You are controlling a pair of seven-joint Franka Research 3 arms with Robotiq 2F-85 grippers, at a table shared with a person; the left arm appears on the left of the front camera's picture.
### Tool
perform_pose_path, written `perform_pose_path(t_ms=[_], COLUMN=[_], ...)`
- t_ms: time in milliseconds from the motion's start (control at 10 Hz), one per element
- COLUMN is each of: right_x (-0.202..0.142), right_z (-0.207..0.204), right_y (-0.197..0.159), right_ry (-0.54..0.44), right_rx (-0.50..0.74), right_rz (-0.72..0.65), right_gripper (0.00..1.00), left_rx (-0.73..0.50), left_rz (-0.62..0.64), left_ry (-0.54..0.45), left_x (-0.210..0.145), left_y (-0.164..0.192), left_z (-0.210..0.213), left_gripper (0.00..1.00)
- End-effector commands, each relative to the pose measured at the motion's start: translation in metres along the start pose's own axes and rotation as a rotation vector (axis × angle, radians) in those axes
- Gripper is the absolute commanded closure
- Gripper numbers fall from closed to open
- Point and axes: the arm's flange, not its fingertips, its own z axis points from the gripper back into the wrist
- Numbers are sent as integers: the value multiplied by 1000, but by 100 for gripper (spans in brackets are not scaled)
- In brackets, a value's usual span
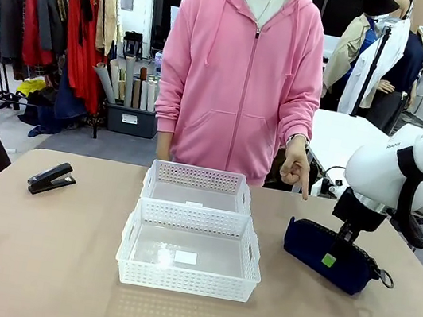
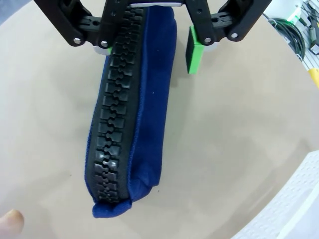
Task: Distribute items into two baskets.
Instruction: Pick up the Pencil pouch that the person points to.
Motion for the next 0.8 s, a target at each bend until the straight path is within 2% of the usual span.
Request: perform_pose_path(t_ms=[0,100,700], right_x=[1,0,-1], right_z=[-1,-1,-2], right_y=[-8,-8,-3], right_ry=[-12,-9,4], right_rx=[-8,-6,2], right_rz=[31,33,1], right_gripper=[89,100,100], left_rx=[4,4,4], left_rz=[2,2,2], left_ry=[1,1,1], left_x=[0,0,0], left_y=[1,1,1], left_z=[0,0,0], left_gripper=[0,0,0])
